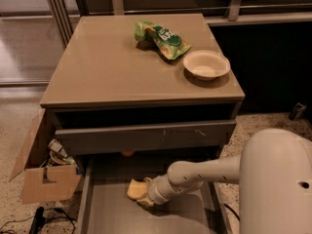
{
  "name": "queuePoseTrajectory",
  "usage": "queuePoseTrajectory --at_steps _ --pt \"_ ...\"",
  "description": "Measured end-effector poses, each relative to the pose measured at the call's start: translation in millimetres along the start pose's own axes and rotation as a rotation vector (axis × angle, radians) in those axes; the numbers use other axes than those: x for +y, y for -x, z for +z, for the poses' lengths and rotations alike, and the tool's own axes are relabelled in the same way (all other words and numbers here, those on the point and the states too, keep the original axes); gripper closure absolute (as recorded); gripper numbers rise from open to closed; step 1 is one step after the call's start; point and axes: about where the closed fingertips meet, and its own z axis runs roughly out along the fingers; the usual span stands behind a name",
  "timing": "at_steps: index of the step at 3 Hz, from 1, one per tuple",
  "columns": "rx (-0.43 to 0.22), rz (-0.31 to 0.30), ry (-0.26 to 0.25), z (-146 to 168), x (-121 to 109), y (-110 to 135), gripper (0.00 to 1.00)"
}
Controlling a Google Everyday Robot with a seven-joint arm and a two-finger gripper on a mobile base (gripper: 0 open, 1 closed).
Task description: Pick sponge from middle drawer and place on counter
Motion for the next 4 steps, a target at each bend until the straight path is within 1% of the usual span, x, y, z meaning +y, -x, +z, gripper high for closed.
queuePoseTrajectory --at_steps 1,2,3,4 --pt "0.0 0.0 0.0 -3.0 0.2 2.6 1.0" --pt "-0.024 -0.013 -0.022 -25.4 13.8 6.6 1.0" --pt "-0.096 -0.104 -0.051 -78.5 60.1 29.5 1.0" --pt "-0.141 -0.171 -0.113 -130.5 87.9 39.9 1.0"
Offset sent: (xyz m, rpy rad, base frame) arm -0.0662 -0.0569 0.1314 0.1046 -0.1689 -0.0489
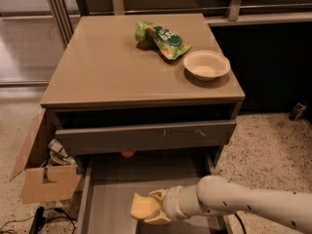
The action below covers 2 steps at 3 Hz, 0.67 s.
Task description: Pick sponge from middle drawer and place on counter
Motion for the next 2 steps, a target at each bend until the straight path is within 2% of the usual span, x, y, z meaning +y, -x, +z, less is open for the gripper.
queuePoseTrajectory --at_steps 1,2 --pt "-0.004 0.032 -0.047 -16.9 -3.9 -11.7 1.0" --pt "-0.003 0.032 -0.047 -16.7 -3.8 -11.5 1.0"
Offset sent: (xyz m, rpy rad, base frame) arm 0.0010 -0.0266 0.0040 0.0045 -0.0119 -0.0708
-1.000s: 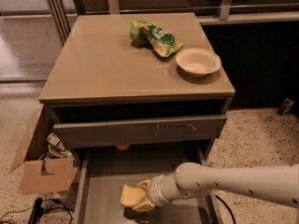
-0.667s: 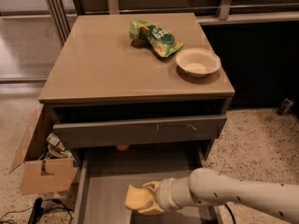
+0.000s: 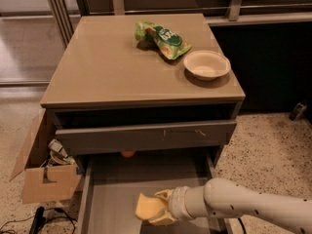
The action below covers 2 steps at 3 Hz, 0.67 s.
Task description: Pick sponge from middle drawer and place on counter
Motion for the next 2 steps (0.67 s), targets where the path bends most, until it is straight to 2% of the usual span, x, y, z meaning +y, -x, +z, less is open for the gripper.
queuePoseTrajectory --at_steps 1,2 --pt "0.026 -0.055 -0.017 -8.8 -11.3 28.0 1.0" --pt "0.067 -0.143 -0.05 -29.9 -37.1 81.4 1.0"
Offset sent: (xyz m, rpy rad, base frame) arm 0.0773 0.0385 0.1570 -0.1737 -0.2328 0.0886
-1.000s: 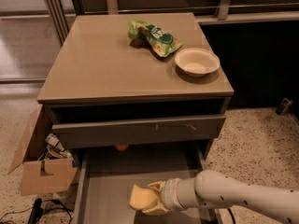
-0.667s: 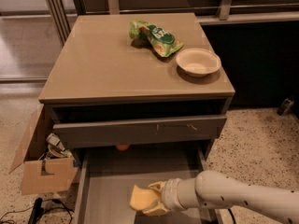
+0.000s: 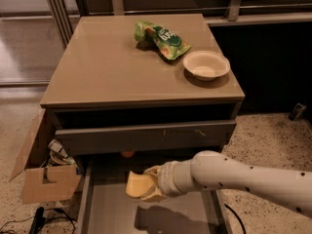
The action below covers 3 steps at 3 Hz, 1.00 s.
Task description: Pick sponge from middle drawer and place on counter
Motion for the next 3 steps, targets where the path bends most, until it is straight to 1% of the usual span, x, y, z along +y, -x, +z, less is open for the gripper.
queuePoseTrajectory --at_steps 1,2,3 --pt "0.043 -0.065 -0.04 -25.3 -32.4 33.4 1.0" --pt "0.069 -0.12 -0.104 -73.1 -69.8 68.7 1.0" --pt "0.069 -0.12 -0.104 -73.1 -69.8 68.8 1.0"
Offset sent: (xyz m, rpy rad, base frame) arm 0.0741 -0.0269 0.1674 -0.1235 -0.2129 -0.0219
